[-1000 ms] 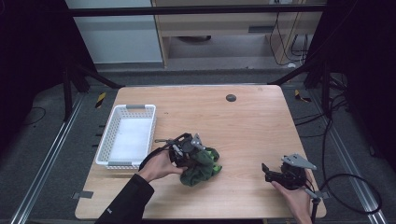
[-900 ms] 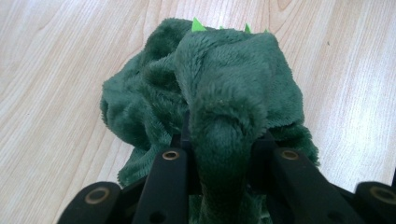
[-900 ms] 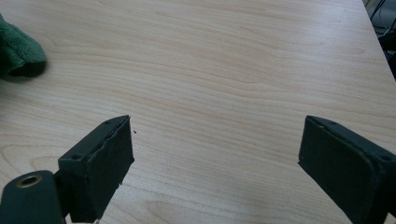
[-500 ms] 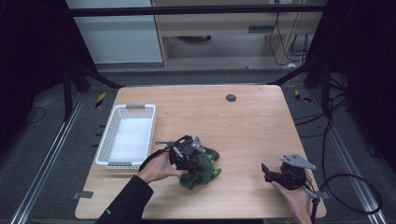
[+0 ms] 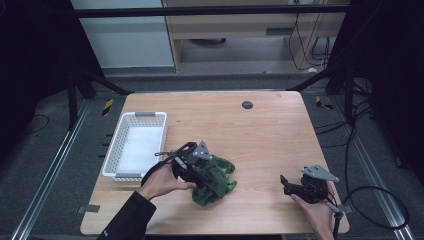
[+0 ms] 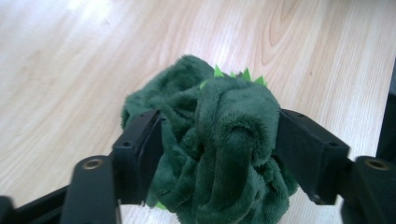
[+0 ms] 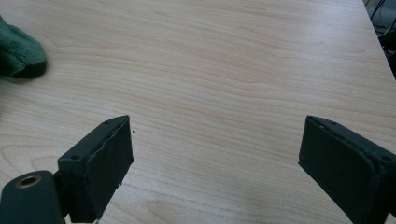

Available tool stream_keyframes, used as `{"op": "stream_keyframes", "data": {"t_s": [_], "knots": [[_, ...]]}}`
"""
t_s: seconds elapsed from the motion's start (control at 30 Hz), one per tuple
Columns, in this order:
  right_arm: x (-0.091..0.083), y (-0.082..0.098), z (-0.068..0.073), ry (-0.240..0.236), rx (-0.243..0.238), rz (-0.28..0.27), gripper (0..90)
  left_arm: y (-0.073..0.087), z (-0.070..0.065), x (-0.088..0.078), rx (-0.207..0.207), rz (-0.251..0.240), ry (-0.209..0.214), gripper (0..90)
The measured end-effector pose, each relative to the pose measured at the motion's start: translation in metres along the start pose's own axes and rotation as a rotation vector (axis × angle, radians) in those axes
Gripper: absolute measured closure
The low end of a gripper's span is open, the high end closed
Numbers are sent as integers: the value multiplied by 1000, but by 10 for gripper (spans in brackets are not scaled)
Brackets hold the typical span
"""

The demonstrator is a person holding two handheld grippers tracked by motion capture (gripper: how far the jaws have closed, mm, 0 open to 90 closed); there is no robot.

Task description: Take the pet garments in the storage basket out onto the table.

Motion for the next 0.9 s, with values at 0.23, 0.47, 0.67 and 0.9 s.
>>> {"op": "stream_keyframes", "data": {"t_s": [0.23, 0.47, 0.67, 0.9], "knots": [[-1, -1, 0, 3, 11, -4, 98, 3, 2, -19, -59, -84, -47, 281], [-1, -1, 0, 2, 15, -5, 99, 15, 6, -38, -148, -170, -115, 280], [-1, 0, 0, 3, 14, -5, 98, 32, 12, -52, -228, -225, -185, 280], [-1, 0, 0, 3, 12, -5, 98, 50, 17, -62, -274, -260, -256, 273]]}}
Point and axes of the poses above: each handheld gripper's, and its own axes: x roughly forward along the jaws, y roughly out of its underside, z roughly to its left, the point moved 5 cm from there along x, roughly forward along the jaws, and after that the axes turned 10 degrees about -z, right-handed, at the moved point
